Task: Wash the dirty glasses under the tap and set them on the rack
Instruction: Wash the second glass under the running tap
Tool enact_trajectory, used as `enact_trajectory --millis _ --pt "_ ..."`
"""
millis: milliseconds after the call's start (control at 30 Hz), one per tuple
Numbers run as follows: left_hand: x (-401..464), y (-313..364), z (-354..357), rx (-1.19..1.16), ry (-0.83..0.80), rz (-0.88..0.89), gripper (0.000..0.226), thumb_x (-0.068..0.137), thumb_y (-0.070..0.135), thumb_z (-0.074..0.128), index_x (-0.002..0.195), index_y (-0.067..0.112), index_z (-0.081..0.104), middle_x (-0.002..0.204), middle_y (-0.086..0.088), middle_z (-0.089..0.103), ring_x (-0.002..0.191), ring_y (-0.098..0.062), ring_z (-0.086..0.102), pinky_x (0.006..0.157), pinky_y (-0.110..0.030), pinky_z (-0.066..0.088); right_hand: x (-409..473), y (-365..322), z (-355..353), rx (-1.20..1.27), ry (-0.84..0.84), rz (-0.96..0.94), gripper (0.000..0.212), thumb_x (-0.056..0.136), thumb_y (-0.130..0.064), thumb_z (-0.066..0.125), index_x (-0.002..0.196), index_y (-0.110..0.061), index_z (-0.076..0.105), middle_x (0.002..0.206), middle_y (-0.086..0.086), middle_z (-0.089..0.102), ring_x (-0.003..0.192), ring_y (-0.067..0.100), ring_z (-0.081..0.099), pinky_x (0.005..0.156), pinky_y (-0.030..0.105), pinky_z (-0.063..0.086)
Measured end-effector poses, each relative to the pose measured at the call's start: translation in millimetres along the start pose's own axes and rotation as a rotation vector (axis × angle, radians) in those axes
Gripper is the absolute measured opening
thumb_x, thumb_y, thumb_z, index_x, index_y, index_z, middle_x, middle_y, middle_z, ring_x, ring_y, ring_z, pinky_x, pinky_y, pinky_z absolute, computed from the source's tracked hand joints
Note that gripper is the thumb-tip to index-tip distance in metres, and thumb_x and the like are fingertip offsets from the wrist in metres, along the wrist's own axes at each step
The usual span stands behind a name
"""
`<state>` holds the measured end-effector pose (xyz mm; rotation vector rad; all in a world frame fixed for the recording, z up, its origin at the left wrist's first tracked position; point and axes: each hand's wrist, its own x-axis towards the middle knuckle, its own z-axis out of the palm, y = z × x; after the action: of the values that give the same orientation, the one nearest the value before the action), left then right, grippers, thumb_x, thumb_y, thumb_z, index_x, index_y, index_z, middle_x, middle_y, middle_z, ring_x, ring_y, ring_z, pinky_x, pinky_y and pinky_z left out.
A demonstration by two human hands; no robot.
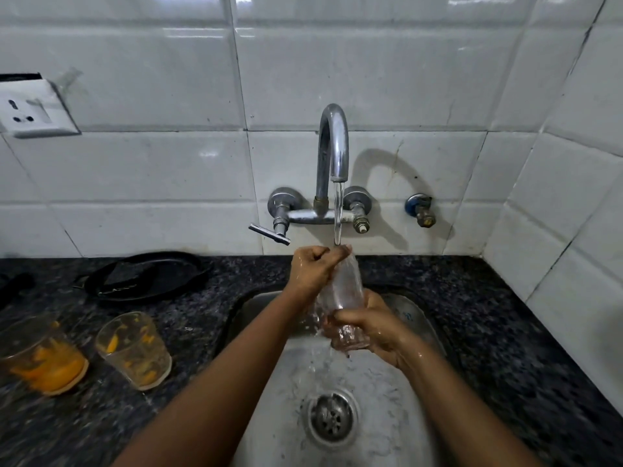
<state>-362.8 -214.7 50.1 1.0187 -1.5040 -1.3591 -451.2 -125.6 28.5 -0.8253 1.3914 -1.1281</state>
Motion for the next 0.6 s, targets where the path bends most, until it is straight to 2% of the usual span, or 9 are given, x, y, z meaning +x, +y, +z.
enact_trajectory --millis 67,100,133,167,300,367,433,533,600 --pt "0.0 3.6 8.0 0.223 0.074 0.002 0.041 0.082 0.028 0.066 0.048 0.016 0.049 0.047 -0.001 0.048 0.045 -0.013 0.046 0.052 -0.024 0.045 -2.6 -3.7 15.0 -0.539 0.216 -0.076 0.059 0.071 -0.015 0.077 0.118 -0.008 0.042 0.097 0.009 0.062 0.076 0.021 0.065 0.056 0.023 0.054" --pt "-1.1 6.1 11.2 0.281 0.127 0.017 0.041 0.085 0.027 0.064 0.048 0.015 0.048 0.047 -0.001 0.047 0.046 -0.013 0.045 0.051 -0.021 0.045 -3.2 -4.7 21.1 -0.814 0.348 -0.137 0.066 0.070 -0.024 0.077 0.121 -0.009 0.037 0.101 0.009 0.062 0.085 0.024 0.064 0.063 0.024 0.052" --pt "-1.4 8.1 12.0 0.286 0.161 0.036 0.042 0.086 0.026 0.062 0.049 0.014 0.048 0.048 -0.001 0.045 0.045 -0.012 0.043 0.045 -0.016 0.041 0.3 -1.0 21.5 -0.898 0.426 -0.184 0.072 0.069 -0.028 0.077 0.123 -0.008 0.035 0.103 0.010 0.062 0.092 0.027 0.063 0.069 0.029 0.051" --pt "-0.6 7.9 11.1 0.243 0.162 0.049 0.041 0.086 0.026 0.062 0.050 0.014 0.047 0.048 -0.001 0.044 0.042 -0.010 0.040 0.039 -0.014 0.036 1.7 0.8 19.1 -0.862 0.372 -0.197 0.072 0.066 -0.026 0.079 0.122 -0.008 0.037 0.103 0.009 0.062 0.092 0.028 0.063 0.072 0.033 0.053" --pt "-2.0 6.7 -2.8 -0.141 0.003 -0.025 0.042 0.083 0.025 0.066 0.049 0.016 0.043 0.041 0.004 0.042 0.033 -0.005 0.036 0.039 -0.014 0.036 -3.1 0.3 -2.2 0.249 -0.187 0.042 0.032 0.066 -0.011 0.073 0.096 -0.003 0.063 0.089 0.016 0.068 0.070 0.026 0.066 0.067 0.043 0.057" --pt "-1.4 4.1 -7.9 -0.201 -0.050 -0.037 0.042 0.081 0.027 0.068 0.049 0.017 0.044 0.042 0.005 0.043 0.038 -0.008 0.038 0.045 -0.018 0.038 -1.7 1.2 -4.0 0.315 -0.208 0.059 0.035 0.069 -0.010 0.071 0.101 -0.003 0.059 0.089 0.018 0.067 0.069 0.028 0.067 0.062 0.041 0.057" --pt "0.3 3.6 -3.9 0.029 -0.035 -0.019 0.041 0.081 0.028 0.068 0.049 0.016 0.045 0.045 0.003 0.045 0.038 -0.007 0.041 0.045 -0.019 0.039 1.7 1.5 5.9 0.024 -0.002 0.013 0.047 0.070 -0.011 0.075 0.111 -0.006 0.053 0.092 0.014 0.066 0.074 0.026 0.067 0.060 0.039 0.058" --pt "-1.7 9.6 7.4 0.333 0.122 0.004 0.041 0.081 0.031 0.067 0.049 0.015 0.048 0.048 -0.001 0.048 0.044 -0.011 0.045 0.050 -0.022 0.041 0.2 -3.5 18.1 -0.854 0.405 -0.179 0.060 0.066 -0.030 0.079 0.109 -0.012 0.041 0.092 0.002 0.058 0.084 0.024 0.061 0.059 0.026 0.045" --pt "-3.8 8.7 6.3 0.183 0.147 0.056 0.044 0.080 0.029 0.069 0.045 0.018 0.044 0.042 0.002 0.042 0.039 -0.011 0.039 0.046 -0.021 0.037 2.1 -1.5 10.9 -0.779 0.345 -0.265 0.066 0.065 -0.028 0.081 0.115 -0.011 0.041 0.097 0.003 0.062 0.084 0.023 0.064 0.058 0.025 0.047"
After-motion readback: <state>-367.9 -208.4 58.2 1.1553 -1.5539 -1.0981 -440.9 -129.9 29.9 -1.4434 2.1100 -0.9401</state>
